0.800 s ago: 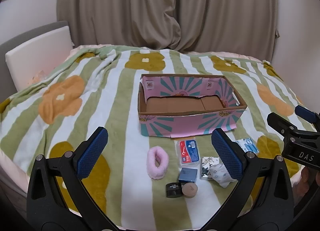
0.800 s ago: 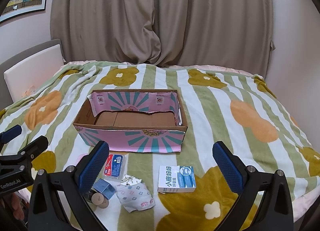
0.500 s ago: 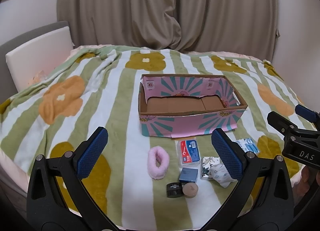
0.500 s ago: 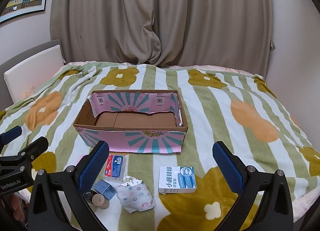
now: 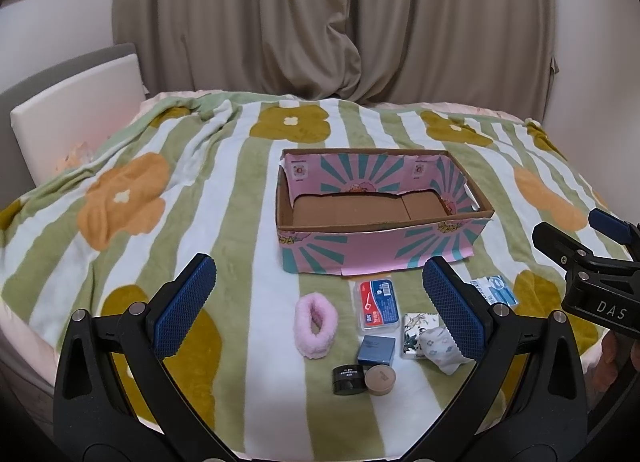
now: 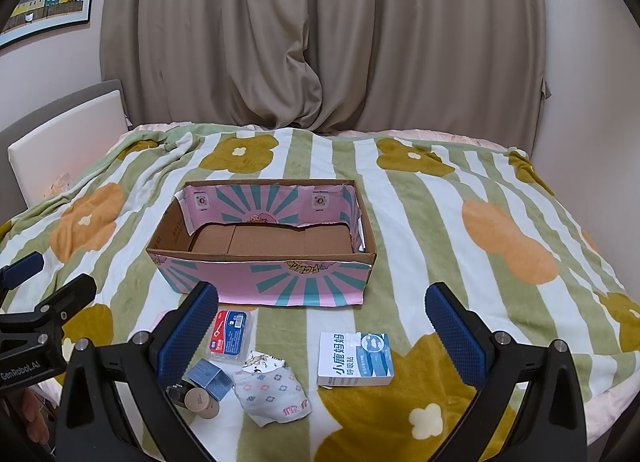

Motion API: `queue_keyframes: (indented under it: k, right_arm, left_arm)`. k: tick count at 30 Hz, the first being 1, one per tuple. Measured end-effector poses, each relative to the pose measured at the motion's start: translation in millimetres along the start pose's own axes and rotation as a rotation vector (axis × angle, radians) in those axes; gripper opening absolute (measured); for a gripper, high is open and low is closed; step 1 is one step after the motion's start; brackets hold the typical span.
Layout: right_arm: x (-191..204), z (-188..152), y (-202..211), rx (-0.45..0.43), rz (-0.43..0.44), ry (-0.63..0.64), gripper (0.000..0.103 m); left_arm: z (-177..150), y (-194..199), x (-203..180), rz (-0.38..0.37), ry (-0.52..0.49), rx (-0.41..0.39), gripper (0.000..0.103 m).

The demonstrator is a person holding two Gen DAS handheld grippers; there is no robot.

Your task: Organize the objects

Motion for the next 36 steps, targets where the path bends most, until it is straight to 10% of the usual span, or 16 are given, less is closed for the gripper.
queue_keyframes:
  k: [36]
  right_arm:
    - [-3.2,-2.0,-0.1,0.009,0.009,-0.013,0.103]
  left_arm:
    - [0.5,1.6,-3.2,-0.022,-0.005,0.011,0.102]
Point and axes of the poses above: each gripper's, at about its wrist camera, not at the fingertips, and y roughly against the way its jaws point, x to its left, z to its top, the point moved 3 cm from there along -y, roughly the way its jaws point, and after that the axes turned 13 degrees about y, right-handed, at the moved point
